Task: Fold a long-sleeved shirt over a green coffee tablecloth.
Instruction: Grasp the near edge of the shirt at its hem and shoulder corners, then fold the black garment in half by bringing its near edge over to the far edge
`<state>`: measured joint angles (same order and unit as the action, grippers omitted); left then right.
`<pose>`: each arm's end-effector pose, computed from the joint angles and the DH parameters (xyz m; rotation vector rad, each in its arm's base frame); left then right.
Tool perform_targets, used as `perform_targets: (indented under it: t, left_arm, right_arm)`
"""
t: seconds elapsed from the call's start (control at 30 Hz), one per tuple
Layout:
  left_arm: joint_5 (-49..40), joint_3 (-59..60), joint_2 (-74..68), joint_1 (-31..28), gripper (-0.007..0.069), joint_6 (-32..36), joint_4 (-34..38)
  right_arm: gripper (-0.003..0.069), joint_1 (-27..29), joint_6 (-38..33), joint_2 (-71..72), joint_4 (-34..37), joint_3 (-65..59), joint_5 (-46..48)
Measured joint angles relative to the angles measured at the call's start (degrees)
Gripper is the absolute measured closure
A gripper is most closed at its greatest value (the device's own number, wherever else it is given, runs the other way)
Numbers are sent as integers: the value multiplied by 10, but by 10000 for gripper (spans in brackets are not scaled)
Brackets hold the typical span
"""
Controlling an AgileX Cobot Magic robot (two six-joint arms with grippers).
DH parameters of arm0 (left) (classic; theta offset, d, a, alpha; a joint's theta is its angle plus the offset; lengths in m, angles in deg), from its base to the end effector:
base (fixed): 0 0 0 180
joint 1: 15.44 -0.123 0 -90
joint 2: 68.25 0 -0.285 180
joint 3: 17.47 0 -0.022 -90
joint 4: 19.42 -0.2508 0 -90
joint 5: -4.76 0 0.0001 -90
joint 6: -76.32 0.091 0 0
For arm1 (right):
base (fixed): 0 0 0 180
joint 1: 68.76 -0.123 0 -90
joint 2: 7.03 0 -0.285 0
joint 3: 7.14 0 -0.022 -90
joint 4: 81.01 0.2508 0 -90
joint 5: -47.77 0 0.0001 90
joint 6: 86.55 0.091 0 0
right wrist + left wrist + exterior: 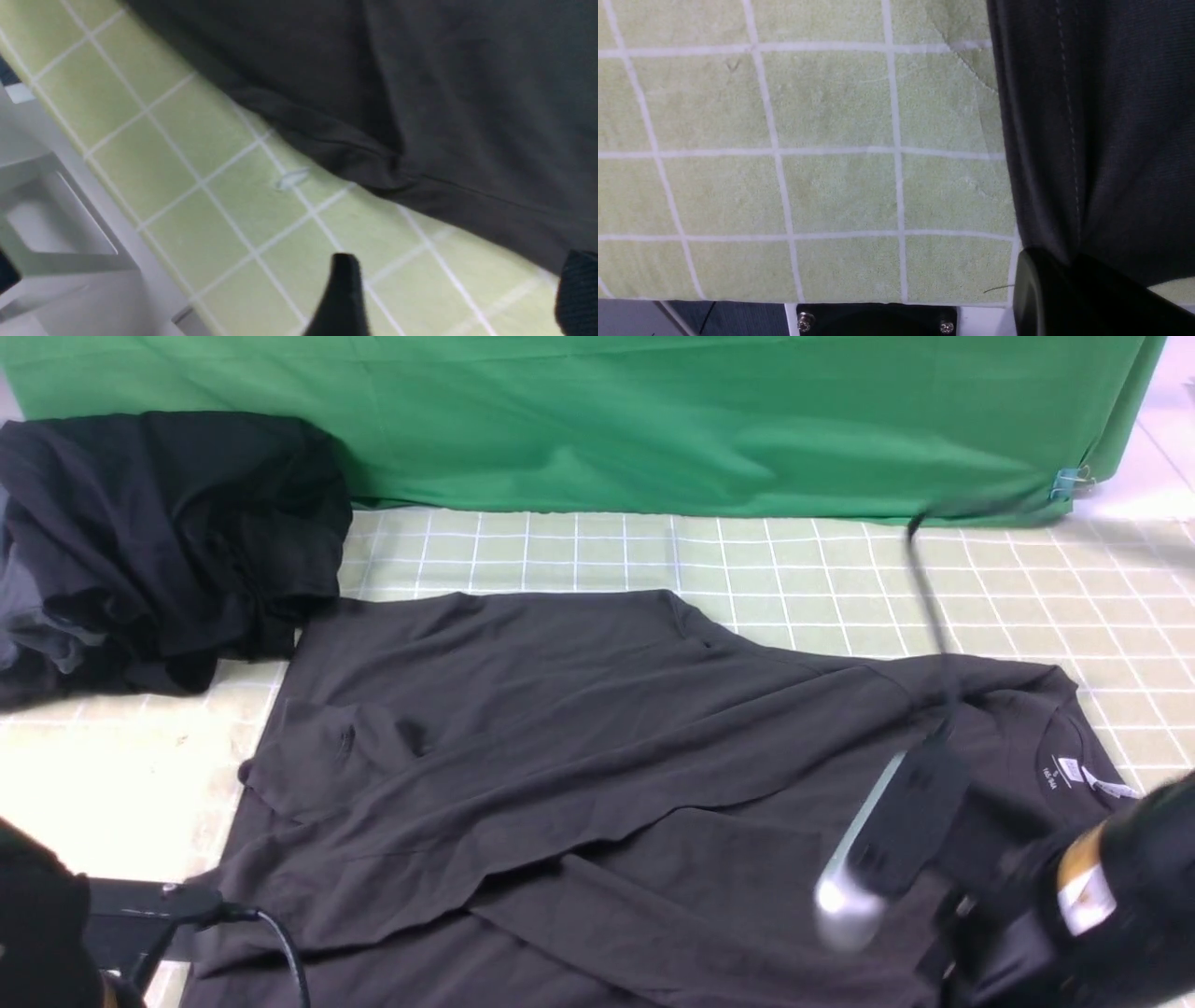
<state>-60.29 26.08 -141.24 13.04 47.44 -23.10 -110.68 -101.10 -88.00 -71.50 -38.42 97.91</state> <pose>0.1329 -0.0660 0.2123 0.0328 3.1364 0.1005 0.1586 0.1579 0.2440 -1.2432 2.5776 0.3051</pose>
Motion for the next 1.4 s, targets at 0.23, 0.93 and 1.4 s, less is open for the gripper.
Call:
perform_targets:
  t: [0.23, 0.93, 1.4]
  left_arm:
    - [1, 0, 0, 0, 608, -1, -1]
    - [-44, -60, 121, 0, 608, -27, -28]
    - [20, -413, -176, -232, 608, 119, 12]
  right_arm:
    - [105, -9, 3, -109, 1, -21, -96]
    - [646, -1, 53, -13, -7, -2, -5]
    - [647, 133, 8, -174, -56, 305, 9]
